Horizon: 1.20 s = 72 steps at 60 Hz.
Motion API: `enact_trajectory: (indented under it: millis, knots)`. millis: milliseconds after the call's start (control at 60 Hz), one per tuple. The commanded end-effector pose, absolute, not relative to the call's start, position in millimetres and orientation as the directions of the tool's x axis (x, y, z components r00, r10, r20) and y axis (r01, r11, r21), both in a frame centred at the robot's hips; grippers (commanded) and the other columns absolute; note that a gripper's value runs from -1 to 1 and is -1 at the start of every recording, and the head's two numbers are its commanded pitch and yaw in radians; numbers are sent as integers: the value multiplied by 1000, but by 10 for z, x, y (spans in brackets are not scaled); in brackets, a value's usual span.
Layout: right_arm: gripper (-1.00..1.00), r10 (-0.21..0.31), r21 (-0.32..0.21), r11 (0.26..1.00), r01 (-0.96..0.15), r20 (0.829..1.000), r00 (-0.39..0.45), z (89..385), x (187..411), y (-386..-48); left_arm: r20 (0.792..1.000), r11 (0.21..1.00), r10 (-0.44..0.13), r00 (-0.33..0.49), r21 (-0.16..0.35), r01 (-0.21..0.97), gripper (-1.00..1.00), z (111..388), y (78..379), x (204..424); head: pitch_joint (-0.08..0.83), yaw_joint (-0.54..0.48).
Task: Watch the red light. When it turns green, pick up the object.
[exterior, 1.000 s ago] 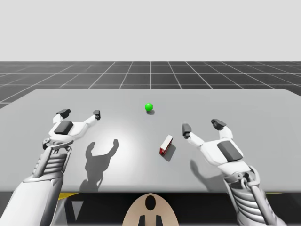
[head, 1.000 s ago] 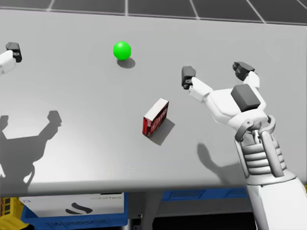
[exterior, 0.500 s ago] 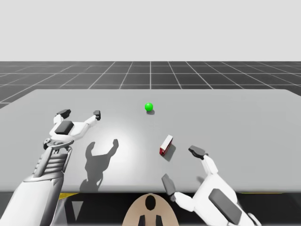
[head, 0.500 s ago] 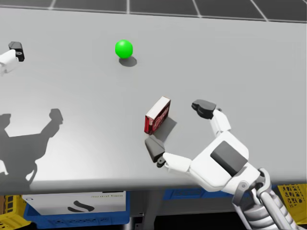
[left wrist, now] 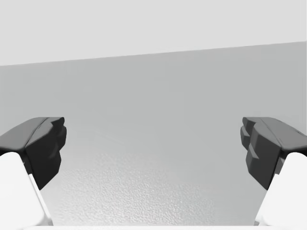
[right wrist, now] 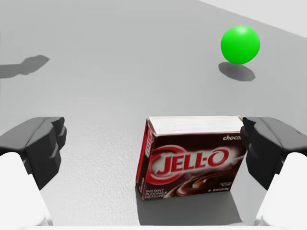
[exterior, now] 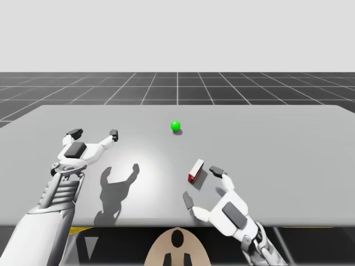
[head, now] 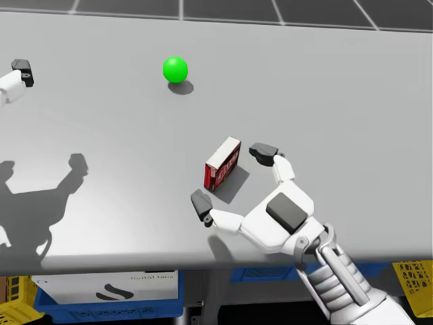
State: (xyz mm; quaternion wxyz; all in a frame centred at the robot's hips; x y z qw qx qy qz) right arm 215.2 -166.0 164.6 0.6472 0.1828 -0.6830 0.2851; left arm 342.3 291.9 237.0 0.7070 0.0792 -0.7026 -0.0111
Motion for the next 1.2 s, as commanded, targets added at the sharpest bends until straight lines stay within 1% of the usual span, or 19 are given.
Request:
enact_trajectory:
  millis: [17,83,167,317,483,600,617,633,733,767,833,850,867,883,917,1017,1083,1133,1200]
  knots:
    - [-1000,133,-160,794,-587,987,-89,1558,2350,-1620,992,987,-126,13,127,-97,-1000,2371,2925,3428,719,-112]
    - [-1000,144,-167,791,-589,986,-86,1526,2416,-1606,992,987,-128,13,128,-98,-1000,2369,2924,3430,720,-113]
    - [-1000,146,-158,785,-599,987,-69,1497,2488,-1583,992,987,-128,12,128,-99,-1000,2369,2927,3433,721,-114]
    - [-1000,111,-97,792,-603,994,-14,1481,2649,-1585,992,987,-129,12,129,-99,-1000,2367,2929,3433,724,-115]
    - [-1000,119,-96,803,-589,993,1,1437,2778,-1577,991,987,-131,11,132,-94,-1000,2364,2925,3436,729,-118]
    - [-1000,91,-44,791,-610,995,46,1395,2848,-1524,991,987,-133,11,134,-94,-1000,2359,2919,3436,729,-122]
    - [-1000,84,-32,788,-615,995,56,1394,2848,-1518,991,986,-134,11,134,-94,-1000,2357,2920,3438,729,-122]
    - [-1000,66,0,783,-622,994,83,1390,2852,-1503,991,986,-134,12,134,-94,-1000,2356,2919,3438,729,-123]
    - [-1000,43,56,779,-625,989,143,1381,2841,-1478,991,986,-135,13,136,-93,-1000,2353,2911,3434,731,-126]
    - [-1000,43,67,776,-627,987,158,1376,2828,-1478,991,986,-136,13,136,-93,-1000,2353,2908,3434,731,-125]
    - [-1000,43,63,776,-627,987,152,1362,2814,-1473,990,986,-137,14,138,-91,-1000,2351,2904,3434,731,-125]
    - [-791,52,46,777,-628,989,137,1353,2794,-1476,990,986,-138,15,138,-91,-1000,2350,2901,3434,731,-125]
    - [-586,43,49,787,-615,990,134,1349,2791,-1473,990,986,-138,15,138,-91,-1000,2350,2900,3434,731,-125]
    - [123,35,58,790,-611,990,139,1346,2785,-1468,990,986,-138,15,139,-91,-1000,2349,2899,3435,730,-126]
    - [1000,42,40,793,-608,992,120,1340,2760,-1465,990,986,-139,16,140,-91,-1000,2347,2895,3433,728,-126]
    - [1000,40,44,789,-613,992,123,1342,2751,-1464,990,986,-140,17,141,-90,-1000,2344,2891,3435,720,-127]
    - [1000,50,30,791,-611,992,112,1337,2752,-1473,990,986,-141,18,142,-90,-1000,2341,2889,3436,706,-129]
    - [1000,46,33,791,-611,992,114,1338,2752,-1477,990,986,-141,19,142,-90,-1000,2340,2889,3437,686,-128]
    - [1000,46,30,793,-609,993,108,1342,2750,-1486,990,986,-143,20,144,-90,-1000,2337,2887,3437,629,-127]
